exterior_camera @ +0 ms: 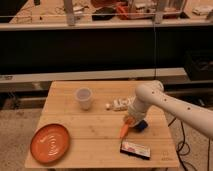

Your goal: Place the pepper on the white sponge

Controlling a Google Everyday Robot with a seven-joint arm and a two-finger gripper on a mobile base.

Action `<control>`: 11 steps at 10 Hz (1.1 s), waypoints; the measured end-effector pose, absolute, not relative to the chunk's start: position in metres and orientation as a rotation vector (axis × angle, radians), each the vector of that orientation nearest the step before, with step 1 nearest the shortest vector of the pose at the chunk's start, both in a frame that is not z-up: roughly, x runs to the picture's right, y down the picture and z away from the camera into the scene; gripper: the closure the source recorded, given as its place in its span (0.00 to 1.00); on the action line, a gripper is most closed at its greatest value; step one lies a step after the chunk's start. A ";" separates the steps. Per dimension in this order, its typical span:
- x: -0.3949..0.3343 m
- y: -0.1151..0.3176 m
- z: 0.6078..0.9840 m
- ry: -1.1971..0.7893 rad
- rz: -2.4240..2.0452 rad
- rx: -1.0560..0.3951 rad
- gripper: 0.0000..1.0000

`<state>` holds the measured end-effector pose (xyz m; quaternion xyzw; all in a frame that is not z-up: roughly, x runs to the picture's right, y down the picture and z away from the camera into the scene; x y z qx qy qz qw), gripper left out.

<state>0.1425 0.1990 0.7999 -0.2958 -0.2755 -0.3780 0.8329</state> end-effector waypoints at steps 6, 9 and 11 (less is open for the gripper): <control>0.153 0.196 0.807 -0.569 -0.776 -0.618 0.95; 0.156 0.196 0.809 -0.565 -0.772 -0.614 0.69; 0.160 0.191 0.811 -0.553 -0.765 -0.606 0.46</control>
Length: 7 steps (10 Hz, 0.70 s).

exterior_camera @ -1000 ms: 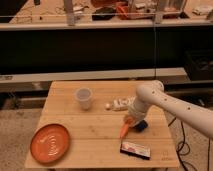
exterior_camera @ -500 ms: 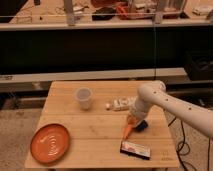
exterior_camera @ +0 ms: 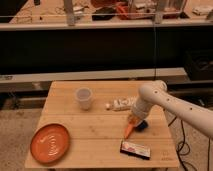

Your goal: Place the pepper on the white sponge

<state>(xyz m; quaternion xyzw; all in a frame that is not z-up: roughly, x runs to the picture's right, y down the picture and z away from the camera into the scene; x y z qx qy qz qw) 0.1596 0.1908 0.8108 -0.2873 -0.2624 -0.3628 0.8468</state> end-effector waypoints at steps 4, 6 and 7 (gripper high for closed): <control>0.164 0.185 0.813 -0.540 -0.755 -0.596 0.34; 0.168 0.185 0.813 -0.538 -0.743 -0.591 0.27; 0.171 0.185 0.813 -0.536 -0.735 -0.586 0.22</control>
